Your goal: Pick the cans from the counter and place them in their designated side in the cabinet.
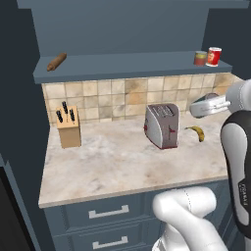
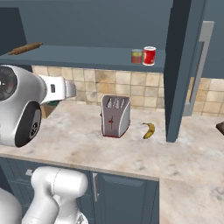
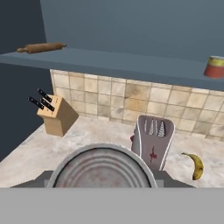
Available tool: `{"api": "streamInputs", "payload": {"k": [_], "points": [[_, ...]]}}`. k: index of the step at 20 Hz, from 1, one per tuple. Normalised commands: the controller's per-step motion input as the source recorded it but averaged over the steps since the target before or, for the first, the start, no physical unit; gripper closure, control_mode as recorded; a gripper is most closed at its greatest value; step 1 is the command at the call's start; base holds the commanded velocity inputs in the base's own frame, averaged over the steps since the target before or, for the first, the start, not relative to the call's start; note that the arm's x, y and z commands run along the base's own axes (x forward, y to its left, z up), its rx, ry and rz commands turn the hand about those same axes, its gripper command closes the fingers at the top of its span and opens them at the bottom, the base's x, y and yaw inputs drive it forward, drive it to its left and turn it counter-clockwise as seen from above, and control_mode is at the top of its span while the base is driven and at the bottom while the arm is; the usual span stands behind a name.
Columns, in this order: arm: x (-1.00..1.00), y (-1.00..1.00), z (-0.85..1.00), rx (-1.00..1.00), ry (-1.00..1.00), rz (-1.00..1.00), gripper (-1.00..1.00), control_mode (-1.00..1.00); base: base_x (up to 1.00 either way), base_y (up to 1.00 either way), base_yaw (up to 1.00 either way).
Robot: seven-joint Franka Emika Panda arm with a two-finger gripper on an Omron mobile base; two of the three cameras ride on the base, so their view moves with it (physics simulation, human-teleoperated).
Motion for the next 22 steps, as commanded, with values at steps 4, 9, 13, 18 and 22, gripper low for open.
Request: {"api": "streamInputs", "payload": {"k": [4,9,13,18,22], "points": [[0.0,-0.06,0.17,0.0,0.0,0.0,1.0,-1.0,0.0,0.0,0.0],[0.0,-0.04,0.06,-0.01,-0.04,0.0,1.0,-1.0,0.0,0.0,0.0],[0.12,-0.01,0.0,0.0,-0.06,0.0,1.0,-1.0,0.0,0.0,0.0],[0.11,-0.02,0.02,-0.01,-0.06,0.0,1.0,-1.0,0.0,0.0,0.0],[0.14,-0.07,0.06,-0.01,-0.01,0.0,1.0,-1.0,0.0,0.0,0.0]]}}
